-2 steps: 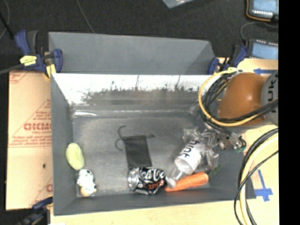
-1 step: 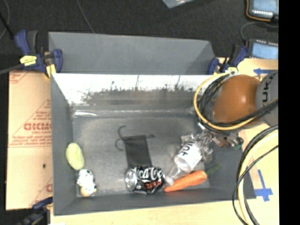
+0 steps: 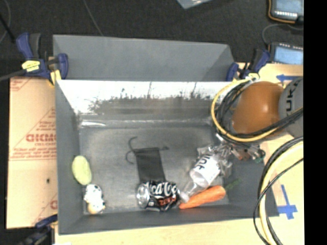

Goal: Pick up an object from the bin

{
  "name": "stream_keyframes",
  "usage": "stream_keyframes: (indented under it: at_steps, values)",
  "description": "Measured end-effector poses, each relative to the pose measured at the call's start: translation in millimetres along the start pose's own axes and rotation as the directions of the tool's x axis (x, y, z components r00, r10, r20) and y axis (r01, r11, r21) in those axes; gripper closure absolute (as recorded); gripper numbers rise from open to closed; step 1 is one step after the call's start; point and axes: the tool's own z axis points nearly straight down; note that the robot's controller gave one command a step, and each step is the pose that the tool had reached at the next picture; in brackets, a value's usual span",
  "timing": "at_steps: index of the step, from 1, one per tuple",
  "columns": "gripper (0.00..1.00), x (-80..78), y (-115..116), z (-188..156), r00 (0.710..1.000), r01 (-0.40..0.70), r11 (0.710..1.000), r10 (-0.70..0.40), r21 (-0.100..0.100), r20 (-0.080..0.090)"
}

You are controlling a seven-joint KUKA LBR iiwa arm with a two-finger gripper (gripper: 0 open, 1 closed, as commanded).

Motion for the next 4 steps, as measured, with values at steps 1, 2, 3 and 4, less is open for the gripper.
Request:
stream_keyframes:
  at_steps: [1, 2, 3, 4]
  values:
    - [1.00, 38.5, 18, -4, 0.995, 0.095, 0.995, -0.095, 0.016, 0.023]
    - [1.00, 38.5, 18, -4, 0.995, 0.096, 0.995, -0.096, 0.016, 0.023]
    - [1.00, 44.9, 20, -43, 0.995, 0.095, 0.995, -0.095, 0.003, 0.007]
    - [1.00, 40.9, 26, -104, 0.996, 0.089, 0.996, -0.089, 0.008, 0.014]
